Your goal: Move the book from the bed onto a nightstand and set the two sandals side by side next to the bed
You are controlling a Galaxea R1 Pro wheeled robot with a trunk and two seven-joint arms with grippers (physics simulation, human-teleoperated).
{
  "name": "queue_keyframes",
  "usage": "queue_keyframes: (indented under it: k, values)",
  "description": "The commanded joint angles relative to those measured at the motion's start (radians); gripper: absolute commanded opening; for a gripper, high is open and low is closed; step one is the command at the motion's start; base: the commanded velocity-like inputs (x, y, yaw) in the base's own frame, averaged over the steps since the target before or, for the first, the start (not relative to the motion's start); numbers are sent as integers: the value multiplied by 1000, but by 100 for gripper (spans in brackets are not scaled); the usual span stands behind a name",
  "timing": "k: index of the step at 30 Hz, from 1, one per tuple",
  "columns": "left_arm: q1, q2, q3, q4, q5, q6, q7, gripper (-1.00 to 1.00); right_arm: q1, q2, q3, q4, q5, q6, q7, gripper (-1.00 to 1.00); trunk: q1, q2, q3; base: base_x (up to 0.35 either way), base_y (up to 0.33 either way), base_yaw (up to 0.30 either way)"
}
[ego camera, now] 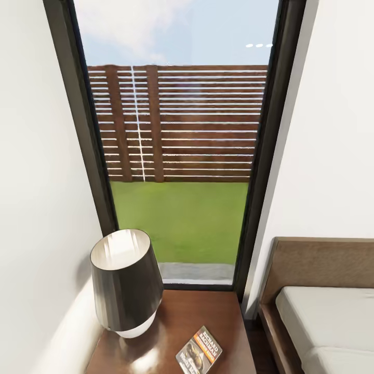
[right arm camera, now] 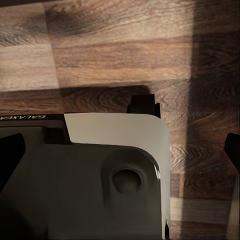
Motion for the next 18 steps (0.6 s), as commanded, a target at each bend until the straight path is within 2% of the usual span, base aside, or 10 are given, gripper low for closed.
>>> queue_keyframes:
  k: [1, 18]
  values:
    - [0, 0, -8, 1, 10, -3, -3, 100, -1, 0, 6, 2, -9, 2, 3, 100, 0, -1, -1, 0, 0, 0]
    - [1, 0, -7, 0, 13, -3, 1, 100, -1, 1, 5, 1, -7, 0, 0, 100, 0, -1, -1, 0, 0, 0]
